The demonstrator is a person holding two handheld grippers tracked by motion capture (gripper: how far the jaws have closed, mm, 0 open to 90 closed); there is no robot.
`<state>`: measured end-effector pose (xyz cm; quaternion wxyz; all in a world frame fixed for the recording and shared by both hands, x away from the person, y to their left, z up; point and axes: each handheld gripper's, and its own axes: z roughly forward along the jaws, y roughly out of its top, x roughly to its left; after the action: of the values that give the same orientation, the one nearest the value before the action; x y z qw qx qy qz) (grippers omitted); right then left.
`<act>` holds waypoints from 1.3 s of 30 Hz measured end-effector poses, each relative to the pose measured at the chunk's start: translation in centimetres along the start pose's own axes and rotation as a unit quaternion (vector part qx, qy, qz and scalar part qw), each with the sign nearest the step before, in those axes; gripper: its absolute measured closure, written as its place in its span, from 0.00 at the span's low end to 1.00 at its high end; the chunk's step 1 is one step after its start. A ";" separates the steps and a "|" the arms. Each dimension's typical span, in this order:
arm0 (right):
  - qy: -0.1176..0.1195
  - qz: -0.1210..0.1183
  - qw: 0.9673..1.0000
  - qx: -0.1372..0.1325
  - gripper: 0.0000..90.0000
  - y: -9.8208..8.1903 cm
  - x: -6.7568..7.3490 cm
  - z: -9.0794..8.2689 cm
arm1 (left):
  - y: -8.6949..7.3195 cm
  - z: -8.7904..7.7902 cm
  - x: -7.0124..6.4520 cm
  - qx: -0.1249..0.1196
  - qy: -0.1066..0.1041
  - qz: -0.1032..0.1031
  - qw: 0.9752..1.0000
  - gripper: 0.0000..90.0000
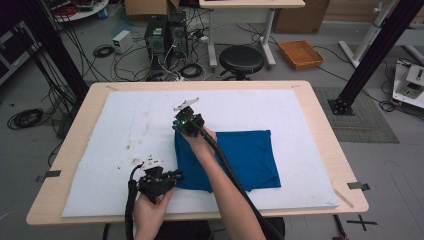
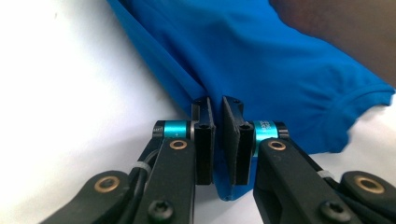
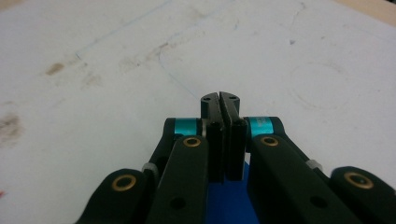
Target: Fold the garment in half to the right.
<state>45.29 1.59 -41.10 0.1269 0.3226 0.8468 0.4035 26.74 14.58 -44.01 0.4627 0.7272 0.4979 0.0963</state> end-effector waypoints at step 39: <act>-0.040 0.098 0.994 -0.018 0.99 -10.9 -17.4 -17.7 | 5.6 14.8 -17.6 0.044 -0.150 0.120 0.980 0.93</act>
<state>45.27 -25.39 -38.88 0.1263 0.4171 0.7980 0.4162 30.62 -8.71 -42.19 0.4845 0.8077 0.3354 0.0188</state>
